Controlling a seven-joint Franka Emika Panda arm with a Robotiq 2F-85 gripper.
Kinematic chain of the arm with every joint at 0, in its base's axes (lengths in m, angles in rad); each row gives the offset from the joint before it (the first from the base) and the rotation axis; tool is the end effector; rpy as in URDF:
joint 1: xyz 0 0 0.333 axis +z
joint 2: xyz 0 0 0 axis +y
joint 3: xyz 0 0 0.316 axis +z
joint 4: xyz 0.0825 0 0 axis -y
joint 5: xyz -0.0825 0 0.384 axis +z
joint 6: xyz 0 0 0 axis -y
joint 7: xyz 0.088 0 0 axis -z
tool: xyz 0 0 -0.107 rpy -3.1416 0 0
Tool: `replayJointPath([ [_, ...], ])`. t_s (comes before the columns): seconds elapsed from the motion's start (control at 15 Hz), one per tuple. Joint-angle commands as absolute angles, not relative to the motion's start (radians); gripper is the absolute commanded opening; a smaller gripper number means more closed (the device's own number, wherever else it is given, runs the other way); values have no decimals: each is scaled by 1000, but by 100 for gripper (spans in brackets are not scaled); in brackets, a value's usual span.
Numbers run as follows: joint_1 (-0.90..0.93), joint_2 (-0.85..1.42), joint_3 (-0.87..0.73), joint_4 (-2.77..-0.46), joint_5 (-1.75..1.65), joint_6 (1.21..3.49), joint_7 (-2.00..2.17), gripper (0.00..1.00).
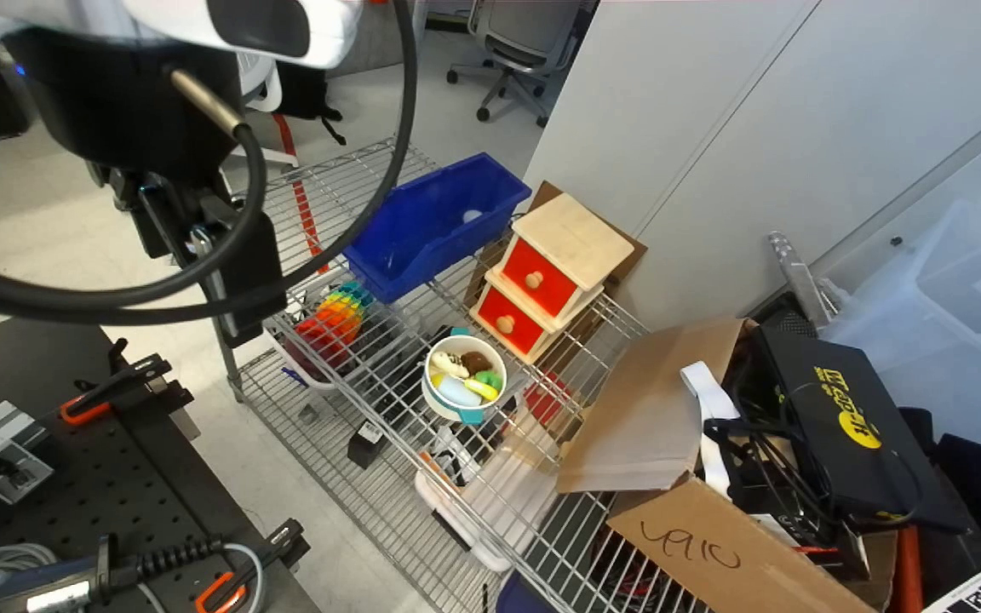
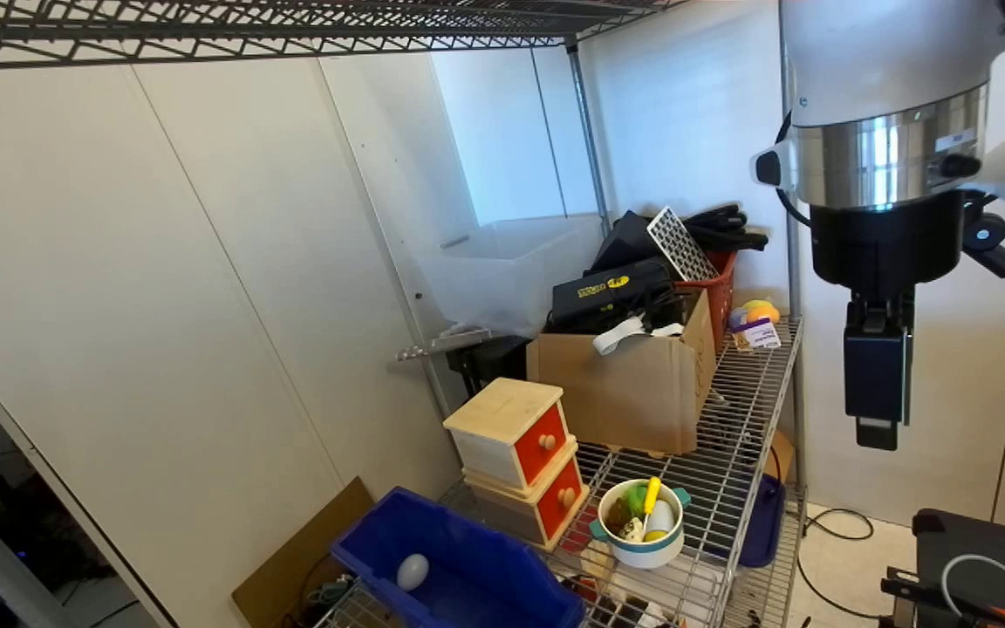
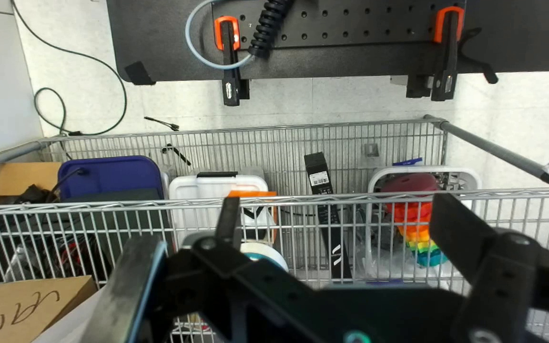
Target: Take the yellow knife and put it in the blue box
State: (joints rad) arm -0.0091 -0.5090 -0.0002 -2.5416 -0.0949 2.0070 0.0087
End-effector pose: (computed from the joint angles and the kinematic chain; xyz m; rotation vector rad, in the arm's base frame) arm 0.3839 -0.0092 0.4429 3.0557 0.0355 -0.0391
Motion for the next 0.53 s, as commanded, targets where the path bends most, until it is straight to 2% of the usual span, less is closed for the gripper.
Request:
replayJointPath([
  [0.0, -35, -428, -1, -2494, -108, 2068, 45, 100],
  [0.47, -42, -217, -44, -2374, -35, 2163, 22, 100],
])
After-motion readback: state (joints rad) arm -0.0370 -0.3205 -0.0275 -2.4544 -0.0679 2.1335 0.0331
